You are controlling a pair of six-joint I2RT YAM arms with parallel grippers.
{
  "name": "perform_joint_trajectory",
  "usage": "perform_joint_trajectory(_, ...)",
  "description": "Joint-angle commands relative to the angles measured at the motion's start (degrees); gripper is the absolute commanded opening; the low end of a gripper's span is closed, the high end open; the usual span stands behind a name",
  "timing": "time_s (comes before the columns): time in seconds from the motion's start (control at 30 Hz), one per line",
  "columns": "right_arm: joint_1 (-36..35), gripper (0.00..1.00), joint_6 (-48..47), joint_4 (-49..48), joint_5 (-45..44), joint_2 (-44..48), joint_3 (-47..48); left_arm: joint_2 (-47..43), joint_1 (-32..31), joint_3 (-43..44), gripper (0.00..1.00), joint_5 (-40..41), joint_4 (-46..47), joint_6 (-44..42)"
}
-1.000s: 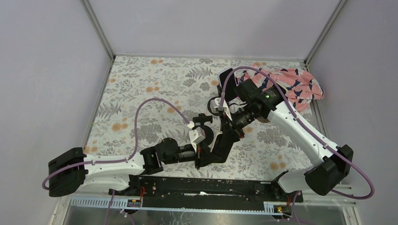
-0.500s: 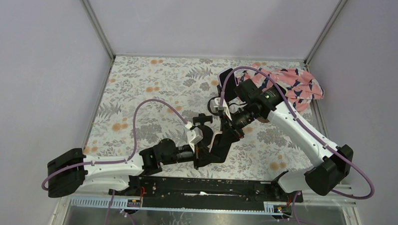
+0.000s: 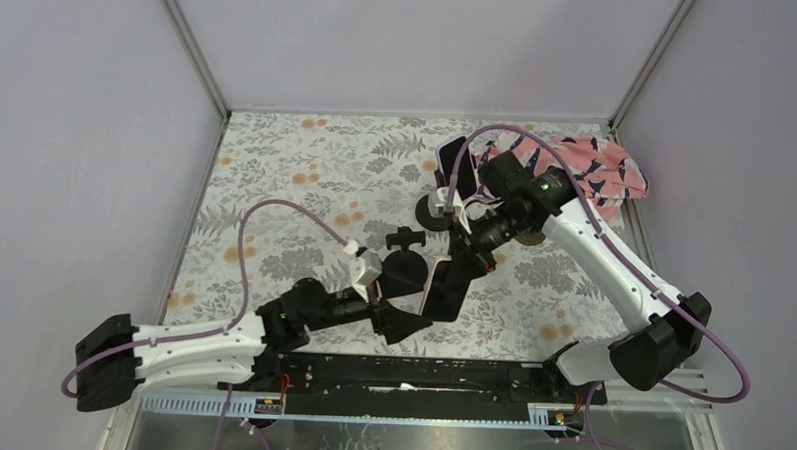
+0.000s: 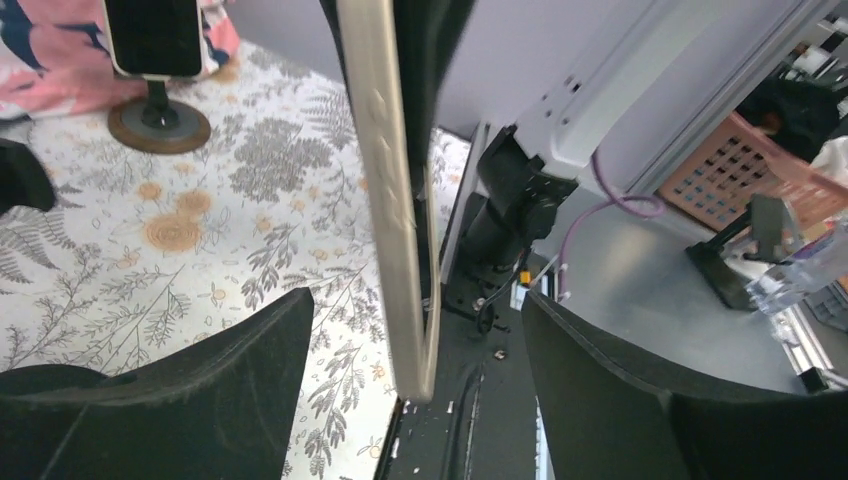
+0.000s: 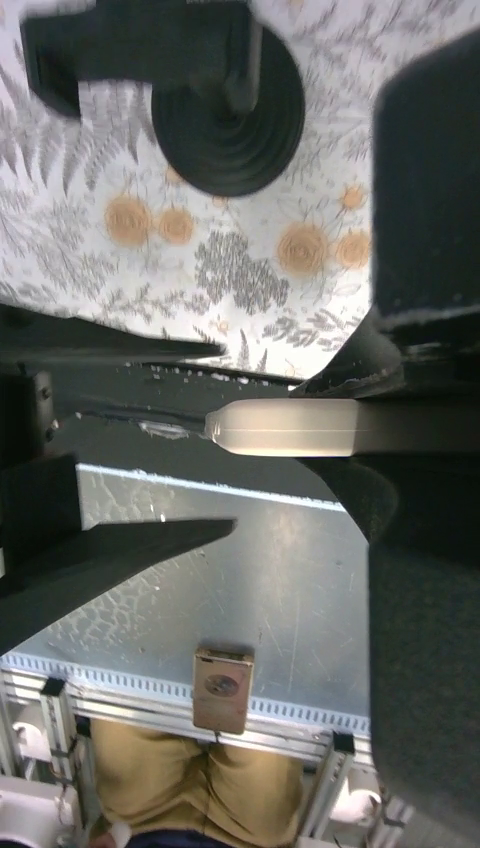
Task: Place the phone on the phone stand
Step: Pick up the phone at the center of the board, then adjust the phone stand at the center of the board.
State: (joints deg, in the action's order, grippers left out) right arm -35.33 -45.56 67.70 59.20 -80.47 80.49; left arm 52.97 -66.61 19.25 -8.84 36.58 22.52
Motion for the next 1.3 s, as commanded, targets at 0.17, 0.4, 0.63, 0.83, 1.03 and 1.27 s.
perform_joint_trajectory(0.17, 7.5, 0.0, -3.2, 5.6, -0.2, 2.2, 8.9, -14.8, 0.4, -22.0, 0.91, 11.9, 14.5, -11.3)
perform_joint_trajectory(0.4, 9.7, 0.0, -1.9, 4.0, 0.5, 1.7, 9.1, 2.5, 9.9, -23.7, 0.88, 16.2, 35.6, -21.2)
perform_joint_trajectory(0.63, 11.5, 0.0, -0.4, 2.9, 1.6, 2.4, 9.5, 25.4, 20.2, -16.2, 0.82, 5.0, 50.2, -20.9)
perform_joint_trajectory(0.83, 12.1, 0.0, 1.2, 1.6, 1.5, 2.4, 9.6, 35.4, 21.1, -12.2, 0.77, -1.4, 55.0, -23.2)
perform_joint_trajectory(1.03, 12.1, 0.0, 1.3, 2.6, 2.4, 0.5, 11.9, 42.3, 22.4, -7.0, 0.71, -1.7, 55.0, -25.8)
perform_joint_trajectory(1.27, 12.1, 0.0, 1.7, 2.2, 2.2, 1.0, 11.8, 48.3, 24.5, -3.1, 0.56, -3.5, 55.1, -25.6)
